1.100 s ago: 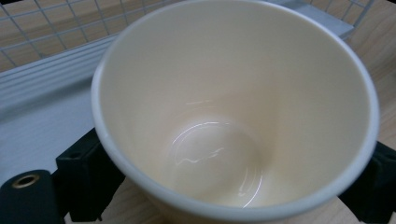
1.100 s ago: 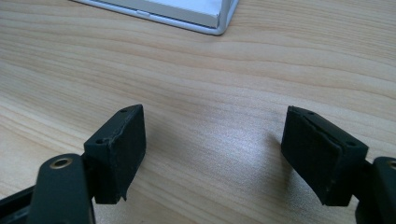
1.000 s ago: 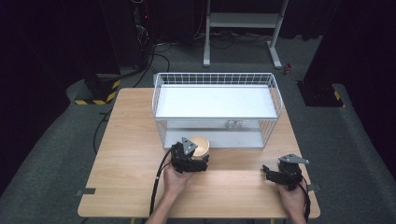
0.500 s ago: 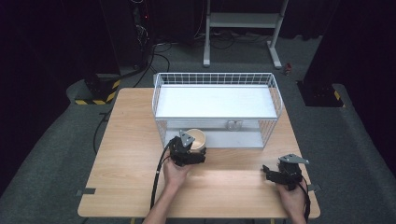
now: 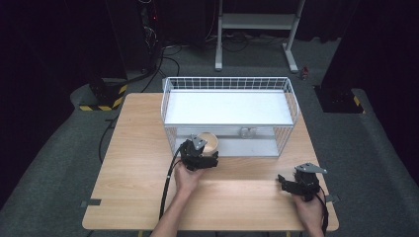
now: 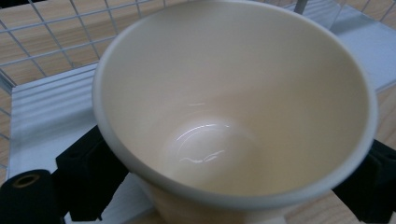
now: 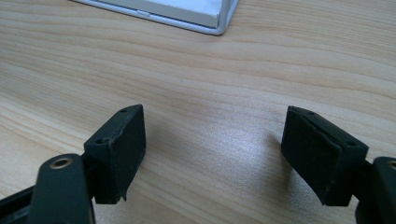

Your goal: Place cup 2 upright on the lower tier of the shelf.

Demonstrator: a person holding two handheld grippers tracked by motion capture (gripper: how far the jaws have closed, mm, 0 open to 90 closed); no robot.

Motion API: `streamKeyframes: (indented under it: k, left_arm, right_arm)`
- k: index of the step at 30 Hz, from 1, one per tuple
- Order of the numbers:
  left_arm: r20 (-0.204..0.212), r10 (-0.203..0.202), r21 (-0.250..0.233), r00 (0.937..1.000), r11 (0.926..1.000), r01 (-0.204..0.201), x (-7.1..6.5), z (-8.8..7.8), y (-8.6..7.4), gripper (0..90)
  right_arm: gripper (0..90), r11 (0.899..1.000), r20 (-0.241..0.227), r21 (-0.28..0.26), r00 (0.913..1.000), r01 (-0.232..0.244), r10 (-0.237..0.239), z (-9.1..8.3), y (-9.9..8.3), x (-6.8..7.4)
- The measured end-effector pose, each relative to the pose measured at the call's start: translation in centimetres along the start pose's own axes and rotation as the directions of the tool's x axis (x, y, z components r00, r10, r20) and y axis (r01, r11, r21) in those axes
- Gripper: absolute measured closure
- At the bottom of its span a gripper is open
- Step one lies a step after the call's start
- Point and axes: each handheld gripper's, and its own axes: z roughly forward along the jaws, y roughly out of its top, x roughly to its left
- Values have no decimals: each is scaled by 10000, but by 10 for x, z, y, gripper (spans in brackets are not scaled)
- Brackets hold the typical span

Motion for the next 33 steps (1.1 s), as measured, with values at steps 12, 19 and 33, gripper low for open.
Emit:
streamKeyframes:
  k: [12, 19, 33]
  left_arm:
    - [-119, -57, -406, 9999, 9992, 52, 5, 8, 0, 89]
    - [-73, -75, -158, 9999, 9998, 74, 6, 6, -1, 63]
    - [-170, -322, 32, 9993, 9995, 322, 8, -12, -12, 103]
  right_arm:
    - [220, 10000, 0, -1, 10000, 1, -1, 0, 0, 0]
    - [220, 10000, 0, 0, 10000, 0, 0, 0, 0, 0]
    - [220, 10000, 0, 0, 10000, 2, -2, 0, 0, 0]
